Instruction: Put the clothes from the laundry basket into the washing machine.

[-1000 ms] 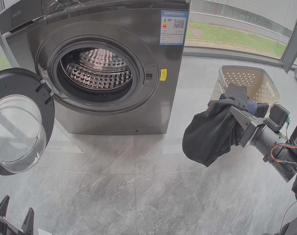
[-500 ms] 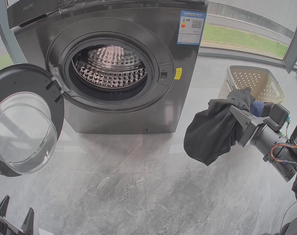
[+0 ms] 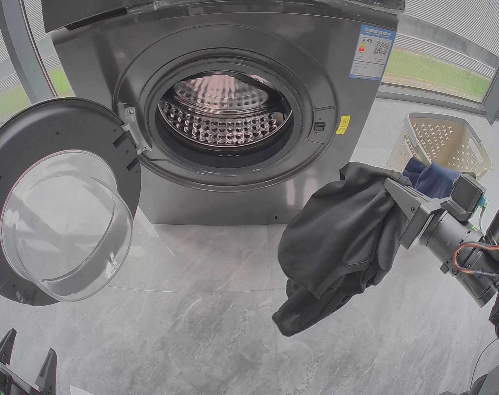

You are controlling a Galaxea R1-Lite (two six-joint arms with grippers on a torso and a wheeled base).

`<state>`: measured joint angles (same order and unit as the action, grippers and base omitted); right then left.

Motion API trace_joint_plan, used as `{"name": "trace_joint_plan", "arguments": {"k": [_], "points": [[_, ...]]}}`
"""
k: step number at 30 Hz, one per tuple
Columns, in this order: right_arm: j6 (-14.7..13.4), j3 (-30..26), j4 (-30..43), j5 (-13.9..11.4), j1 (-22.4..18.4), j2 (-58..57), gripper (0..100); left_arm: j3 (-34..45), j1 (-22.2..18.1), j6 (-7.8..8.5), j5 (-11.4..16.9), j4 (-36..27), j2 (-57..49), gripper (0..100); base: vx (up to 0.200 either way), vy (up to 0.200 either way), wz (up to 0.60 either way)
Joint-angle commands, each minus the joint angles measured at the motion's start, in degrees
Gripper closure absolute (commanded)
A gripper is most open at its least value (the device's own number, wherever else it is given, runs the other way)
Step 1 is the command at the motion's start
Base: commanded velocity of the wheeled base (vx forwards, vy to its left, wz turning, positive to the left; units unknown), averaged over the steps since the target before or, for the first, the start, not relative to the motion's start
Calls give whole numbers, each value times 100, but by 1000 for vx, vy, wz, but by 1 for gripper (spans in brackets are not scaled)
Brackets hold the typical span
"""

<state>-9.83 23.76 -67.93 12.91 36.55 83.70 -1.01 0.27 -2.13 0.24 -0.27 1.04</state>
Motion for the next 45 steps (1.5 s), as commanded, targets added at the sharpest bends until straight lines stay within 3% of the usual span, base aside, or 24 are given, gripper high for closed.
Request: {"name": "trace_joint_plan", "arguments": {"k": [1, 25, 38, 41, 45], "points": [[-11, -3, -10, 1, 28, 32, 100, 92, 0, 2, 2, 0, -51, 0, 0, 0, 0], [112, 419, 69, -122, 28, -205, 100, 92, -9, -6, -191, 0, -51, 0, 0, 0, 0], [25, -451, -37, -201, 63, -495, 100, 92, -9, -6, -191, 9, -60, 0, 0, 0, 0], [-239, -803, 25, -228, 169, -592, 100, 92, -9, 20, -174, 9, -51, 0, 0, 0, 0], [-230, -609, -28, -351, 309, -337, 100, 92, -9, 46, -147, 9, -51, 0, 0, 0, 0]]}}
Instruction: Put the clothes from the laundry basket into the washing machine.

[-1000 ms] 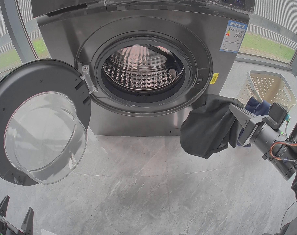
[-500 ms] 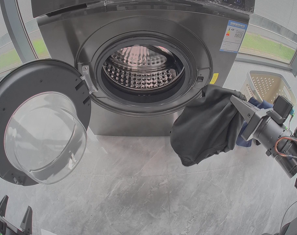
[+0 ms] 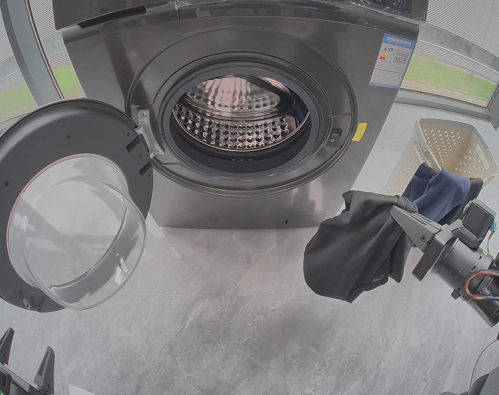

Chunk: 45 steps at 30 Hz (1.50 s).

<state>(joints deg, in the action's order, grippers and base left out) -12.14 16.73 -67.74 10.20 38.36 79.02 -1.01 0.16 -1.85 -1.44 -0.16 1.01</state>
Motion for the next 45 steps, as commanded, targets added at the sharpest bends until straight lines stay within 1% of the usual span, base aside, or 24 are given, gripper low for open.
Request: {"name": "trace_joint_plan", "arguments": {"k": [1, 3, 5, 9, 11, 14, 16, 20, 23, 28, 31, 35, 36, 37, 39, 40, 42, 44, 45], "points": [[-7, 173, -55, -150, 127, 237, 100, 92, 2, 18, 21, -2, -48, 0, 0, 0, 0], [1, 191, -64, -247, 127, 342, 100, 101, 2, 18, -6, 7, -57, 0, 0, 0, 0], [1, 235, -64, -282, 136, 413, 100, 101, 2, 10, -6, 7, -48, 0, 0, 0, 0], [-34, 235, -72, -273, 277, 456, 100, 92, 2, -26, 38, -2, -48, 0, 0, 50, 0], [-87, 191, -72, -247, 488, 518, 100, 92, 2, -34, 30, -2, -48, 0, 0, 200, 0], [-78, 182, -81, -247, 505, 615, 100, 101, 2, 18, -6, 7, -57, 0, 0, 200, 0], [-69, 191, -81, -247, 532, 615, 100, 101, 2, 18, -6, 7, -57, 0, 0, 0, 0], [-7, 270, -81, -247, 541, 615, 100, 92, 2, -43, -6, 7, -57, 0, 0, 0, 0], [-43, 551, -81, -282, 497, 580, 100, 101, 2, 45, 3, 7, -57, 0, 0, 0, 0], [-7, 744, -64, -291, 558, 729, 100, 101, 2, 36, 3, 7, -57, 0, 0, 0, 0], [45, 824, -81, -247, 681, 949, 100, 101, -16, 141, 38, 7, -66, 0, 0, 0, 0], [54, 815, -72, -212, 769, 1019, 100, 101, -16, 159, 38, -2, -66, 0, 0, 0, 0], [45, 841, -81, -203, 778, 1089, 100, 101, -16, 203, 38, -2, -75, 0, 0, 0, 0], [45, 850, -81, -203, 778, 1107, 100, 101, -16, 203, 47, -2, -75, 0, 0, 0, 0], [45, 964, -81, -203, 778, 1177, 100, 101, -16, 238, 170, 7, -75, 0, 0, 0, 0], [45, 1008, -81, -203, 787, 1195, 100, 101, -7, 335, 258, 7, -75, 0, 0, 0, 0], [63, 1017, -81, -203, 787, 1186, 100, 92, -7, 379, 276, -11, -75, 0, 0, 0, 0], [124, 1008, -81, -229, 787, 1186, 100, 92, 2, 335, 284, -2, -75, 0, 0, 0, 0], [124, 1008, -81, -247, 787, 1186, 100, 92, 2, 273, 284, -2, -75, 0, 0, 0, 0]]}}
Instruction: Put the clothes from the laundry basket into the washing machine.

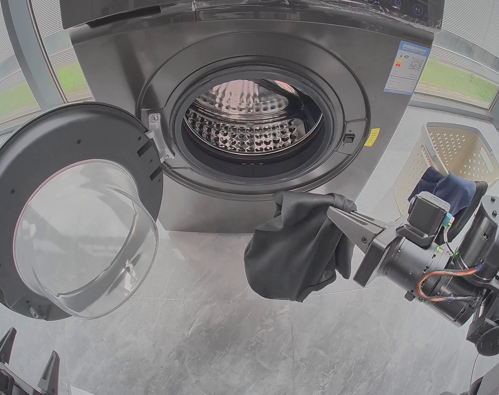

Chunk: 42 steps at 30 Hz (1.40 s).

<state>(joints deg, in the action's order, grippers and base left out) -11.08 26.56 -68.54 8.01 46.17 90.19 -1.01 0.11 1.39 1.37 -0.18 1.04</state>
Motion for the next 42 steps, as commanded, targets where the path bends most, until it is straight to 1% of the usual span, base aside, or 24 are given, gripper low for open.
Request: {"name": "trace_joint_plan", "arguments": {"k": [1, 3, 6, 8, 12, 17, 20, 21, 22, 23, 24, 26, 27, 28, 30, 31, 32, 34, 35, 36, 37, 38, 39, 42], "points": [[18, 24, -2, -36, 6, 61, 100, 92, 7, -86, -13, -8, -77, 0, 0, 0, 0], [18, -11, -2, -19, -11, 52, 100, 92, 7, -86, -31, -8, -68, 0, 0, 0, 0], [9, -64, -2, 16, 6, 34, 100, 92, -2, -51, -22, 1, -77, 0, 0, -200, 0], [9, -55, -2, 34, 24, 25, 100, 92, -2, -104, -31, 1, -77, 0, 0, -200, 0], [-43, -81, -28, 34, 42, 25, 100, 92, -2, -86, -49, -8, -77, 0, 0, 0, 0], [-34, -28, -266, 34, 94, 78, 100, 101, -2, 19, -40, 1, -68, 0, 0, 0, 0], [-34, 59, -292, 34, 138, 87, 100, 101, -11, 116, 4, 36, -86, 0, 0, 0, 0], [-34, 156, -283, -10, 165, 104, 100, -127, -11, 125, 48, 396, -86, 0, 0, 0, 0], [-34, 200, -274, -36, 165, 131, 100, -540, -11, 28, 154, 695, -77, 0, 0, 0, 0], [-34, 279, -283, -45, 165, 184, 100, -954, 15, -69, 356, 818, 19, 0, 0, 0, 0], [-34, 332, -292, -54, 165, 219, 100, -1129, 33, -86, 505, 730, 63, 0, 0, 0, 0], [-78, 640, -292, -80, 182, 368, 100, -1314, 86, -86, 1428, -17, 476, 0, 0, 0, 0], [-105, 754, -292, -89, 217, 438, 100, -1270, 59, -86, 1771, -263, 661, 0, 0, 0, 0], [-140, 877, -292, -89, 270, 526, 100, -1208, 51, -104, 2201, -404, 872, 0, 0, 0, 0], [-175, 1026, -292, -71, 332, 641, 100, -1041, 51, -157, 2755, -395, 1285, 0, 0, 0, 0], [-175, 1070, -292, -80, 332, 720, 100, -1006, 51, -157, 2922, -333, 1549, 0, 0, 0, 0], [-175, 1105, -292, -89, 332, 790, 100, -989, 51, -165, 2992, -254, 1742, 0, 0, 0, 0], [-175, 1334, -292, -98, 332, 1010, 100, -936, 103, -157, 3071, 141, 2234, 0, 0, 0, 0], [-175, 1351, -292, -98, 332, 1027, 100, -936, 103, -157, 3071, 168, 2261, 0, 0, 0, 0], [-175, 1606, -310, -89, 340, 1256, 100, -927, 191, -139, 3115, 510, 2683, 0, 0, 0, 0], [-175, 1738, -345, -89, 349, 1379, 100, -936, 244, -139, 3151, 686, 2929, 0, 0, 0, 0], [-175, 1773, -362, -89, 349, 1405, 100, -927, 261, -139, 3159, 739, 2990, 0, 0, 0, 0], [-166, 1940, -459, -89, 384, 1555, 100, -927, 367, -139, 3168, 994, 3271, 0, 0, 0, 0], [-158, 2195, -503, -89, 428, 1678, 100, -936, 560, -165, 3168, 1275, 3799, 0, 0, 0, 0]]}}
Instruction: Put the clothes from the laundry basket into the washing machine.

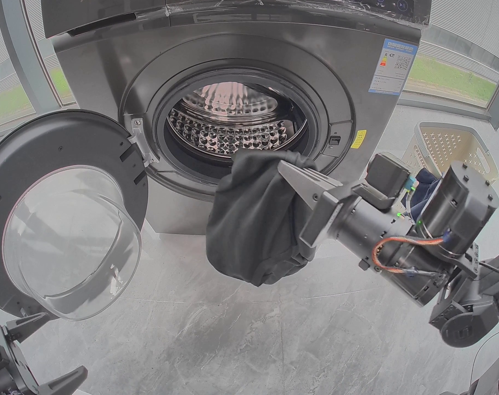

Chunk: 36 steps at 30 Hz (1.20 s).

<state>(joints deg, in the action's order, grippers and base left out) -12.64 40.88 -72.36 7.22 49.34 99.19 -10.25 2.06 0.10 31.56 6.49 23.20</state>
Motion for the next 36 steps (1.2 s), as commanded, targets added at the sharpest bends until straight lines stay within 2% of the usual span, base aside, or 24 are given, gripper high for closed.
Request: {"name": "trace_joint_plan", "arguments": {"k": [1, 6, 9, 13, 16, 20, 23, 31, 36], "points": [[-10, 808, -103, -10, 111, 786, 100, -21, 427, -54, 149, 661, 1714, 0, 0, 0, 0], [-1, 887, -67, -71, 111, 768, 100, -73, 849, -124, 122, 1057, 2461, 0, 0, 0, 0], [-1, 905, -67, -133, 111, 768, 100, -82, 919, -133, 113, 1355, 2883, 0, 0, 0, 0], [-10, 1001, -67, -150, 103, 777, 100, -109, 1174, -133, 87, 2357, 4052, 0, 0, 0, 0], [-1, 1116, -50, -150, 94, 777, 100, -135, 1376, -177, -1, 2920, 4606, 0, 0, 0, 0], [-1, 1309, -41, -150, 94, 777, 100, -276, 1648, -247, -273, 3342, 5177, 0, 0, 0, 0], [-1, 1414, -32, -142, 76, 786, 100, -451, 1815, -335, -396, 3438, 5502, 0, 0, 0, 0], [-1, 1529, -23, -142, 41, 794, 100, -1146, 1947, -511, -405, 3517, 6249, 0, 0, 0, 0], [-10, 1546, 108, -142, 67, 768, 100, -1392, 2035, -880, -414, 4177, 6794, 0, 0, 0, 0]]}}
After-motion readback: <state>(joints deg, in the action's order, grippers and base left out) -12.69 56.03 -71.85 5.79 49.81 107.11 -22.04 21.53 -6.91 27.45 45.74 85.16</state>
